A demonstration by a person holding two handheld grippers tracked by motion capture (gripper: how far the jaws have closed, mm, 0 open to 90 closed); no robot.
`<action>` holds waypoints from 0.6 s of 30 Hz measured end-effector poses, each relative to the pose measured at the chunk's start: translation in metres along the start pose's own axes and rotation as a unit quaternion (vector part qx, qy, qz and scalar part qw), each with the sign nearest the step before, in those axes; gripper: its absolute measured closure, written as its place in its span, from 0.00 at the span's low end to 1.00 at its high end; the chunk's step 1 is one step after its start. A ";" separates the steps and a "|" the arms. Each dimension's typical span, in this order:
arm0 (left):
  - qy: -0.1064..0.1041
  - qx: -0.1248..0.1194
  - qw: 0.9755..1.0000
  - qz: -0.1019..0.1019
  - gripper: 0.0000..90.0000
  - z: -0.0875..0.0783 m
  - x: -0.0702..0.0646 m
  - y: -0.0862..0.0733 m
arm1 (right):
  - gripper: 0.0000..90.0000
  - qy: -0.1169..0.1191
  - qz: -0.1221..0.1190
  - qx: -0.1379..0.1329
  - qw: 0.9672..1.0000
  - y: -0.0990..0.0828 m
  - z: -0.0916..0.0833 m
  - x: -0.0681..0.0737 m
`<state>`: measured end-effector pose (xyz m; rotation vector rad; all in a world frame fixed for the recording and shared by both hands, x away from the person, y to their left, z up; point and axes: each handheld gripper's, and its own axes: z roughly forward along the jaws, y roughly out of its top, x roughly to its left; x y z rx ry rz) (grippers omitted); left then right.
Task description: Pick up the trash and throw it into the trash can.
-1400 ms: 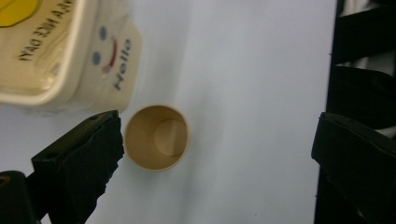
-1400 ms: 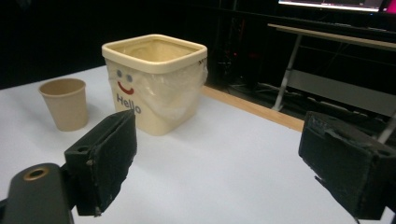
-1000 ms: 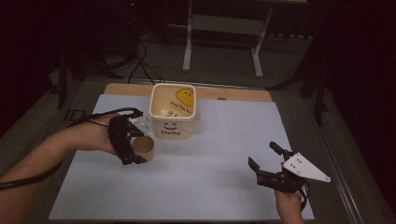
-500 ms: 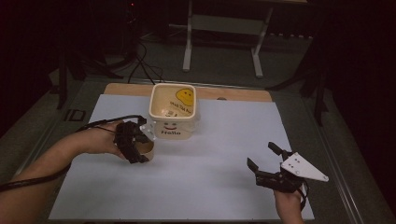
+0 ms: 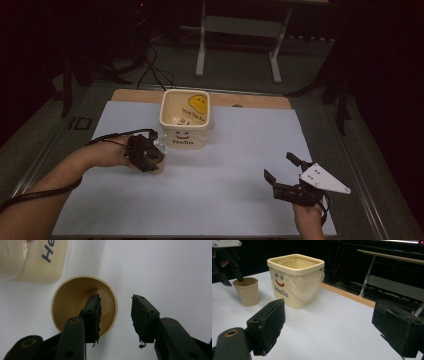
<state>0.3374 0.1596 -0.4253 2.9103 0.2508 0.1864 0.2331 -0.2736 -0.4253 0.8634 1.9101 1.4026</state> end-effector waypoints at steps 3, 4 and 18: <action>-0.003 0.009 1.000 0.001 0.73 0.008 0.000 0.000 | 0.13 0.002 -0.001 0.001 1.000 0.000 0.001 0.000; -0.006 0.010 1.000 0.001 0.75 0.009 0.001 0.001 | 0.13 0.003 -0.001 0.003 1.000 0.000 0.001 0.000; -0.020 0.022 1.000 -0.002 0.95 0.023 0.003 0.000 | 0.13 0.003 -0.001 0.006 1.000 -0.001 0.002 0.000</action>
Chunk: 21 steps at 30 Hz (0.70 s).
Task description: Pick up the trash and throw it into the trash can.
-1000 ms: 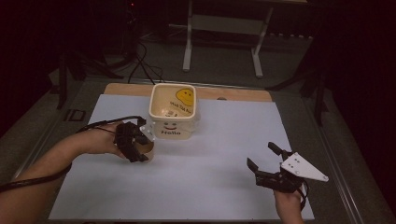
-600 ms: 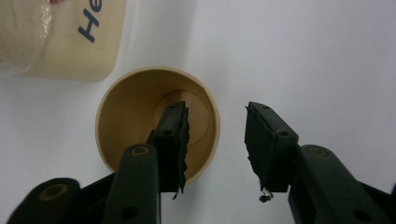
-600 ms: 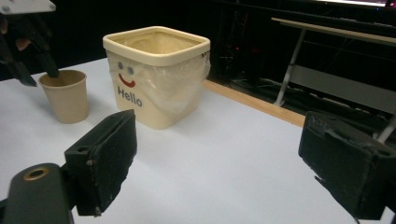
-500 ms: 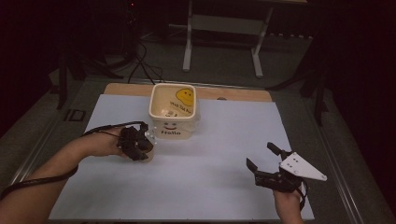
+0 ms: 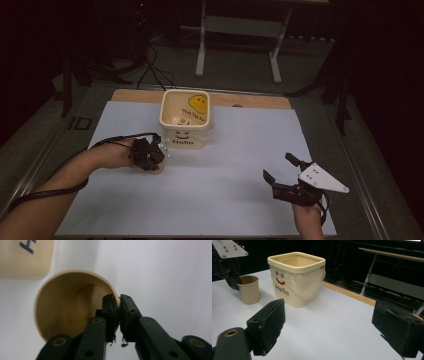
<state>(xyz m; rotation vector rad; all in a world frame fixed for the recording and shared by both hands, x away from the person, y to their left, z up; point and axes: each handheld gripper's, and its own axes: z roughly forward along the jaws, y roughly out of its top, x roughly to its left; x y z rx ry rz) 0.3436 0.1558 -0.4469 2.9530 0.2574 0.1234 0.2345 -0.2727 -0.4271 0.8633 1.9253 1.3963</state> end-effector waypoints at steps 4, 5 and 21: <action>-0.003 0.002 1.000 -0.005 0.96 0.000 0.000 -0.001 | 0.13 0.000 -0.001 0.000 1.000 0.000 0.000 0.000; 0.002 0.002 1.000 -0.001 0.96 0.000 0.000 -0.001 | 0.13 0.000 0.000 0.001 1.000 0.000 0.001 0.000; -0.011 -0.032 0.999 0.033 0.99 -0.025 -0.004 -0.006 | 0.13 0.001 -0.001 0.002 1.000 0.002 0.001 0.001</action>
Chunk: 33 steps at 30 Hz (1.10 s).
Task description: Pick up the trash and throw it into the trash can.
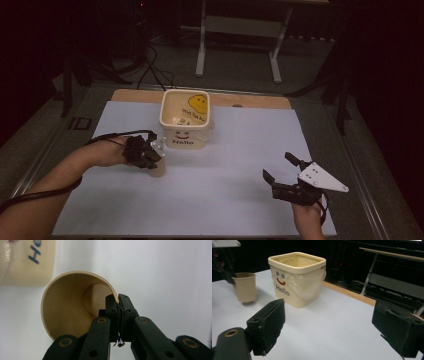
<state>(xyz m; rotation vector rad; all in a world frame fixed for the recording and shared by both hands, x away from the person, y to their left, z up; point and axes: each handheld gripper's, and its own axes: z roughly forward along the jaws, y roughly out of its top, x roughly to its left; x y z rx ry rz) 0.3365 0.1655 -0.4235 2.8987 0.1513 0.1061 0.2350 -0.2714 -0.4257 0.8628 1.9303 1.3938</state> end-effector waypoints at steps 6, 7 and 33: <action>-0.007 -0.013 1.000 0.001 0.99 -0.016 -0.003 0.002 | 0.13 0.002 0.003 0.003 1.000 -0.001 0.002 -0.001; -0.012 -0.014 1.000 0.000 0.99 -0.018 -0.004 0.002 | 0.13 0.003 0.003 0.003 1.000 -0.001 0.002 -0.001; -0.018 -0.050 0.998 0.035 0.99 -0.081 -0.012 0.034 | 0.13 0.006 0.008 -0.004 1.000 -0.001 0.002 -0.001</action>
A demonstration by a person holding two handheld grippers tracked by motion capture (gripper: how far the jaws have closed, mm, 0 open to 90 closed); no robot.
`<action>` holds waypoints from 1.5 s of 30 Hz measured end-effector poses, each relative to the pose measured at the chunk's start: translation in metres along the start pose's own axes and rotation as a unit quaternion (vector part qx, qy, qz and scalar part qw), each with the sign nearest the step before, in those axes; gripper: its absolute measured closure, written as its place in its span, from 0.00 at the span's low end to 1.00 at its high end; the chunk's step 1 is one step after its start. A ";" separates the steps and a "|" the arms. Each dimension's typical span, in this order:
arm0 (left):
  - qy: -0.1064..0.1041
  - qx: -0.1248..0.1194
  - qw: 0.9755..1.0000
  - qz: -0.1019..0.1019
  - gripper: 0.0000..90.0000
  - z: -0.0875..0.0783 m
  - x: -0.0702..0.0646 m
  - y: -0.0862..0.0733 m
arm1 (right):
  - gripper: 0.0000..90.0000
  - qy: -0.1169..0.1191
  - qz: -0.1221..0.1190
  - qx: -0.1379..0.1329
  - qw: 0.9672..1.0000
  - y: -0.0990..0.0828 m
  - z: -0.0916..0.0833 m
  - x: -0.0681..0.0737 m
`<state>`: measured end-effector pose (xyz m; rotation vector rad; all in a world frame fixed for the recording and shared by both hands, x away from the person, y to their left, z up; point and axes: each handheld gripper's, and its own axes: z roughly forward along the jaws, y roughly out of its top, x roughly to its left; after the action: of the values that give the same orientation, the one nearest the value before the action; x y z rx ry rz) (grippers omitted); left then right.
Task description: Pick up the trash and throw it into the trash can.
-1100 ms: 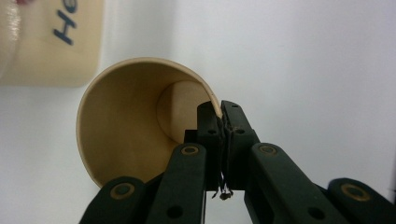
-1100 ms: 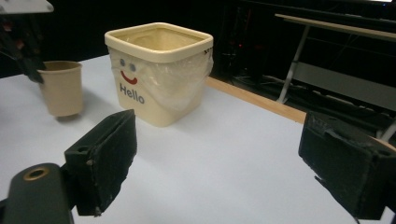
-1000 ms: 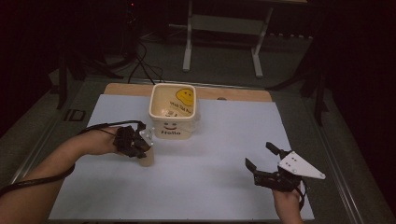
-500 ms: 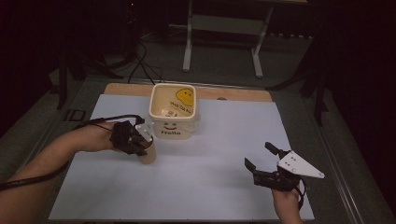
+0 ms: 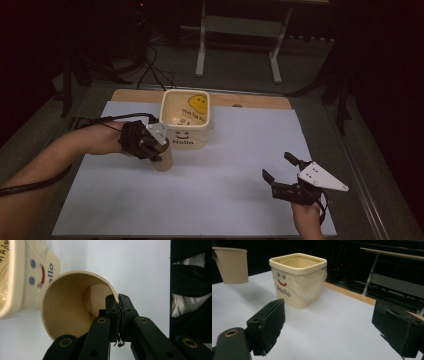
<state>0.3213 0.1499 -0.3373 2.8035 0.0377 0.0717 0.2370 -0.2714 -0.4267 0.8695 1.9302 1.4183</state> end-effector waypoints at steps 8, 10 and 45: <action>0.003 -0.010 1.000 0.007 0.99 -0.016 0.002 0.011 | 0.13 0.000 0.000 0.000 1.000 0.000 0.000 -0.001; 0.005 -0.011 1.000 0.012 0.99 -0.020 0.003 0.015 | 0.13 -0.001 0.001 -0.002 1.000 0.000 -0.001 -0.001; 0.031 -0.001 0.999 0.028 0.99 -0.068 0.031 0.061 | 0.13 0.001 0.002 -0.003 1.000 -0.001 -0.002 0.000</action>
<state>0.3497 0.1161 -0.2518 2.7999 -0.0274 0.1713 0.2354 -0.2732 -0.4267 0.8693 1.9256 1.4273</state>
